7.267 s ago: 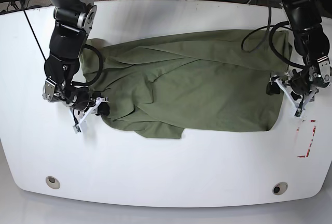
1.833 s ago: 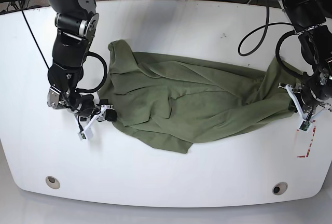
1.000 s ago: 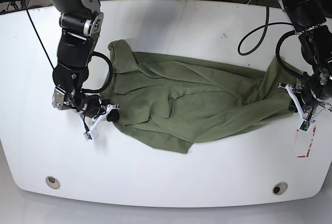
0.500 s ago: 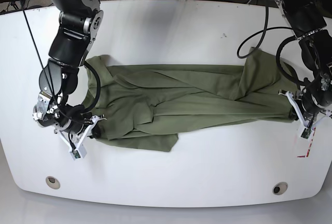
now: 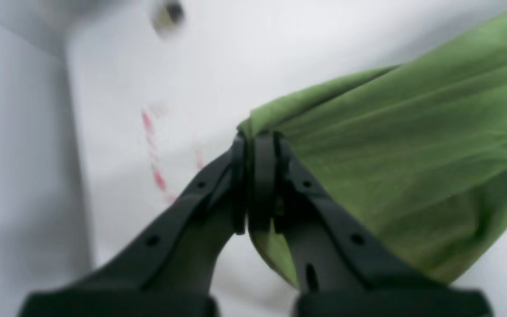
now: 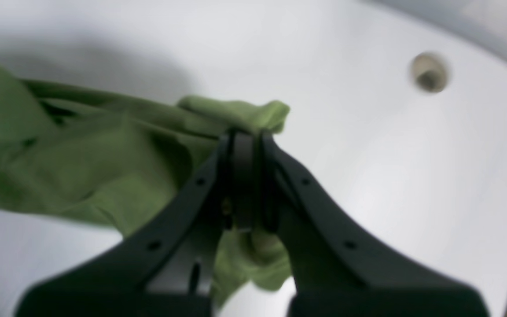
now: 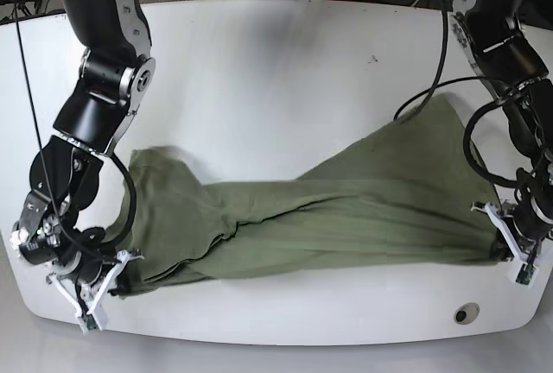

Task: Fold the T-shirt properly
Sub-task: 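Lift the held shirt with both grippers and pull it toward the robot, then lay the shirt back down and release it with both grippers, then regrasp the shirt's side edges with both grippers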

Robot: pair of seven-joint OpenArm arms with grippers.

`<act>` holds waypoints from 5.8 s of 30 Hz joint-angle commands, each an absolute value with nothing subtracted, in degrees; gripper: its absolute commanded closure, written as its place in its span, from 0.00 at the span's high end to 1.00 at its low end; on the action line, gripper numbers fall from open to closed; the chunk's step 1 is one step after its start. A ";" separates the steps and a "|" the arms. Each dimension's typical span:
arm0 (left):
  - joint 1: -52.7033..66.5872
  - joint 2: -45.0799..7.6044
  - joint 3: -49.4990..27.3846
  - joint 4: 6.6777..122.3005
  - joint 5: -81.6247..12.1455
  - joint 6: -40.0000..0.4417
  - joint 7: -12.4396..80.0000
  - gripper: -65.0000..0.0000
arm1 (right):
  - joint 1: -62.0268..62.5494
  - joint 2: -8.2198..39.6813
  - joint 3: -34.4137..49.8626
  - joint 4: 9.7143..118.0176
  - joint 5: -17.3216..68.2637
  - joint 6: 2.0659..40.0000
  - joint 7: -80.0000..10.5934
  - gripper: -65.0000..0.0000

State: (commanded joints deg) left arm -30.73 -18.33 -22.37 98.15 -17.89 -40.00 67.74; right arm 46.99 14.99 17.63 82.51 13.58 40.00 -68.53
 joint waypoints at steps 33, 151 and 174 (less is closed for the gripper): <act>-40.57 -18.51 -22.46 100.18 -12.70 -40.00 67.21 0.00 | 64.92 23.69 7.96 84.88 13.58 40.00 -76.44 0.00; -14.64 -23.60 -30.90 77.67 -11.30 -40.00 58.33 0.48 | 19.12 11.03 30.02 64.40 14.55 40.00 -53.14 0.03; -23.52 -23.25 -26.15 54.46 -10.59 -34.51 46.46 0.72 | 19.03 10.86 30.37 64.40 15.08 40.00 -53.32 0.03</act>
State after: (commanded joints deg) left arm -23.52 -23.25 -26.15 54.46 -10.59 -34.51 46.46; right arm 19.03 10.86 30.37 64.40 15.08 40.00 -53.32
